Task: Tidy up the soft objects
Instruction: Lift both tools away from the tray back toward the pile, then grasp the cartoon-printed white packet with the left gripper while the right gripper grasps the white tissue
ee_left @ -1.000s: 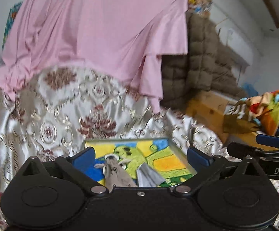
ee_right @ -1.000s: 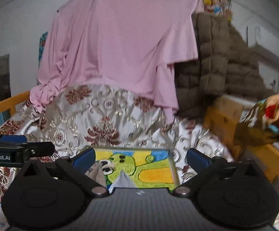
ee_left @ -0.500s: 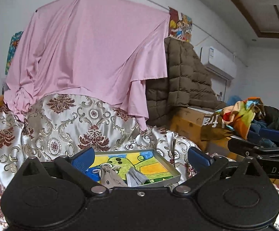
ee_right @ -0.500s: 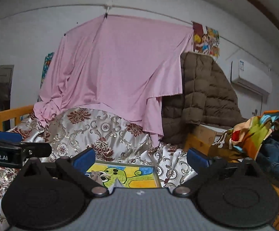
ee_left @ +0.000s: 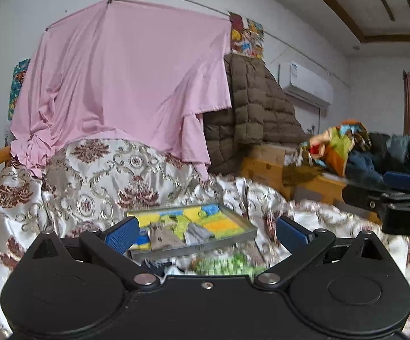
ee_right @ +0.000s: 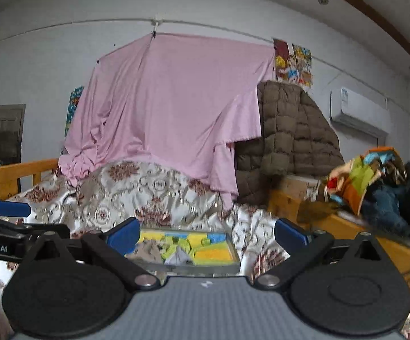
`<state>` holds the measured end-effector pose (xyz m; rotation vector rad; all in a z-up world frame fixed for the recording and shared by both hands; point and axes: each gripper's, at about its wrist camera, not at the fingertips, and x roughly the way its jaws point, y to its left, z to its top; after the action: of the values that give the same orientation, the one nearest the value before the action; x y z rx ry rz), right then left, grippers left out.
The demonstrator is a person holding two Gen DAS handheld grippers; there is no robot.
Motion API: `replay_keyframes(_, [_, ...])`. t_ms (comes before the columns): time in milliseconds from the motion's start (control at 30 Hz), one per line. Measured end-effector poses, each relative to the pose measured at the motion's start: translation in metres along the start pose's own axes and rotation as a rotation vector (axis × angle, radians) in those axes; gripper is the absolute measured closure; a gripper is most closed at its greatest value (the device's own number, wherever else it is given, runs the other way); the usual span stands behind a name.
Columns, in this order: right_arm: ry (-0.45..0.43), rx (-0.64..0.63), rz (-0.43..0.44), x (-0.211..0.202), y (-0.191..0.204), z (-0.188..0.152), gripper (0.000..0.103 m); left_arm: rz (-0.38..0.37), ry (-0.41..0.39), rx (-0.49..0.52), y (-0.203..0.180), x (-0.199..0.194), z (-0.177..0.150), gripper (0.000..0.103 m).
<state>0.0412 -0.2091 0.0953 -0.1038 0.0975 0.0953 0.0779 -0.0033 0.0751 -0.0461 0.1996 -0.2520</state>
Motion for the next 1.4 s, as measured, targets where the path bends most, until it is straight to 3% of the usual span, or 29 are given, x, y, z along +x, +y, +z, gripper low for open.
replay_keyframes(367, [0.196,0.021,0.002,-0.006,-0.004,-0.057,0.0,-0.034,0.192,0.008,0.005,-0.001,-0.058,0.001])
replay_keyframes(667, [0.335,-0.003,0.033,0.002,-0.005,-0.083,0.0,-0.059,0.368,0.019,0.009,0.018,-0.078,0.001])
replay_keyframes(1000, [0.448,-0.038,0.083,0.023,0.001,-0.095,0.0,-0.029,0.509,0.019,0.012,0.039,-0.092,0.001])
replay_keyframes(1400, [0.507,-0.113,0.135,0.05,0.008,-0.105,0.0,-0.025,0.634,0.044,0.011,0.061,-0.106,0.001])
